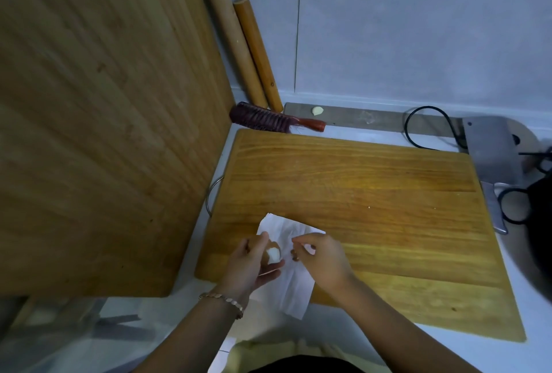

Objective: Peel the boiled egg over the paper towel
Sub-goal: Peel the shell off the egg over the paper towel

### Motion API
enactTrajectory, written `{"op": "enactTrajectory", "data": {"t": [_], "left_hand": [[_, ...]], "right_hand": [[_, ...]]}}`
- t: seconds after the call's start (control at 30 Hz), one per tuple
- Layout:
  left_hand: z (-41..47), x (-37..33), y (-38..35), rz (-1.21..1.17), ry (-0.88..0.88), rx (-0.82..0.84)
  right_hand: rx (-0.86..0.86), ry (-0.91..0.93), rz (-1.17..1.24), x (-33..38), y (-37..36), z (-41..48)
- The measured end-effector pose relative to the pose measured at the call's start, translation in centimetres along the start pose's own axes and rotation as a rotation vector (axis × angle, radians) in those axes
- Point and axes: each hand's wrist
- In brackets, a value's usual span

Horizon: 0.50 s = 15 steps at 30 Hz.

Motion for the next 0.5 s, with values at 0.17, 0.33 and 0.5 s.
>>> {"op": "enactTrajectory", "data": {"t": [0.17,0.33,0.5], "left_hand": [[-0.3,-0.2,-0.2,0.136,-0.035,0.087],[-0.6,-0.5,-0.8,0.283,-0.126,0.106],[-0.9,-0.8,-1.3,0.317,-0.162,0.095]], "right_hand": [[0.105,0.221,0.099,1.2,0.9,-0.2],[0.129,0.255,0.087,1.4,1.7,-0.4],[0.076,0.372,-0.095,1.9,1.5,-0.8]]}}
Point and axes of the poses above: each hand's wrist, its own z-axis towards the middle knuckle, its own y-axis out of the back of the hand, x = y × z, and after that the axes turned 5 degrees about y, right-handed
